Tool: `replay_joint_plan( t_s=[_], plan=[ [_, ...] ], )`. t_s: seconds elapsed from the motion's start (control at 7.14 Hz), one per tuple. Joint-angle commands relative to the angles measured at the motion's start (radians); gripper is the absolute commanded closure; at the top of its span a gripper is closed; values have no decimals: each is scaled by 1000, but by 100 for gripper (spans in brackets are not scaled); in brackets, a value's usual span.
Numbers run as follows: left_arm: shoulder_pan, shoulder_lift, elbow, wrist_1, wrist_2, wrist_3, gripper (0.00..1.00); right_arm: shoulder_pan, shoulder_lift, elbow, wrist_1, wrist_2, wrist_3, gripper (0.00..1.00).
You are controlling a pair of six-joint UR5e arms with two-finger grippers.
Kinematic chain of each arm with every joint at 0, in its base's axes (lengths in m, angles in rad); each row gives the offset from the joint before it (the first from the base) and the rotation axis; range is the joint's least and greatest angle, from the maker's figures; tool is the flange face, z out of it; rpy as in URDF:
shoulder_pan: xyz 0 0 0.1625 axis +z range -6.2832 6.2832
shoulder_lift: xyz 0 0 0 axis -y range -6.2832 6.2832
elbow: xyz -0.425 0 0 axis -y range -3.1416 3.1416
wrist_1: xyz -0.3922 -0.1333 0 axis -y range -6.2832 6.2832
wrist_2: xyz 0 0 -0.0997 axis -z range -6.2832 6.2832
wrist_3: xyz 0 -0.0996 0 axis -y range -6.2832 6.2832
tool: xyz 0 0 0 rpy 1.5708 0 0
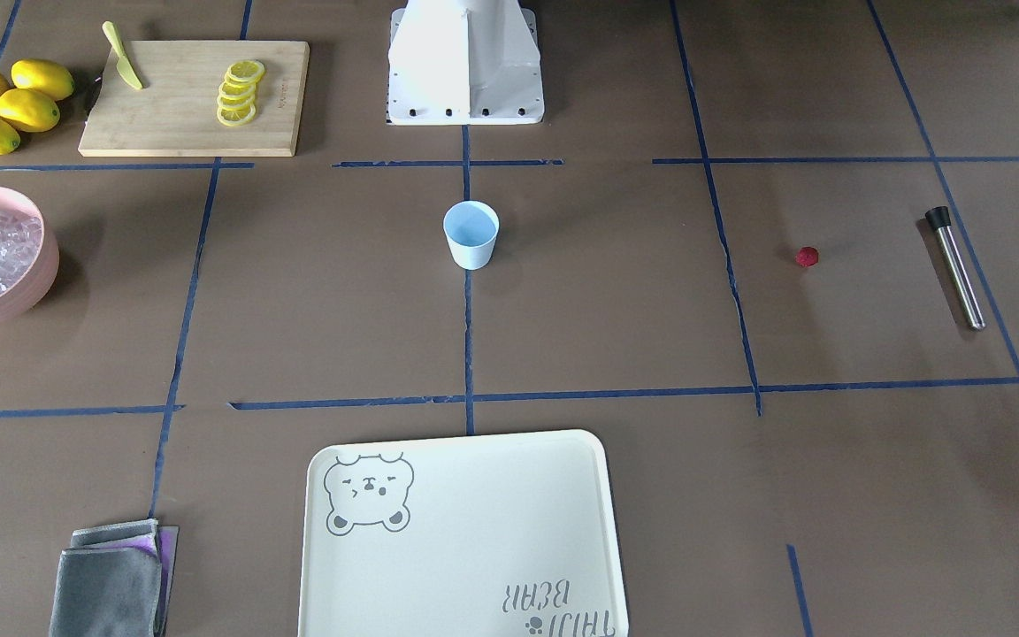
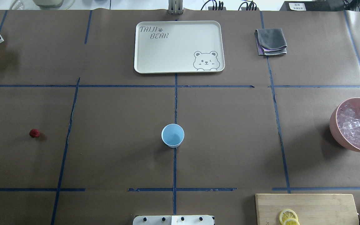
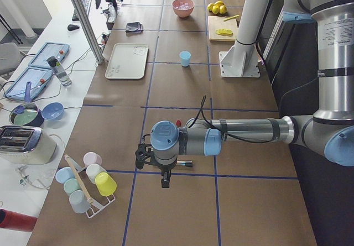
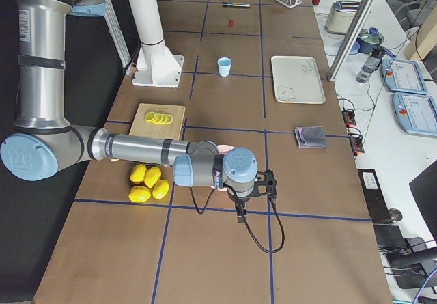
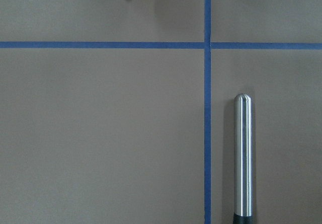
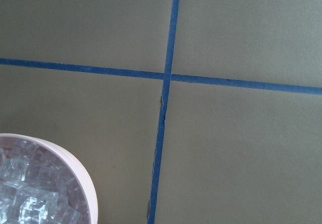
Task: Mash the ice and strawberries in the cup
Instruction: 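Lower the right gripper's scoop into the pink bowl of ice cubes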
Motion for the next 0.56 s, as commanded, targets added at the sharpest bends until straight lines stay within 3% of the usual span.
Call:
replay_joint_plan(
  t_s=[0.0, 0.42],
  plan=[
    [0, 2, 2, -3, 0, 0, 0, -5, 1, 0, 2, -2, -2, 0],
    [0, 2, 2, -6, 0, 0, 0, -22, 4, 23, 1, -5, 78, 0]
  ],
)
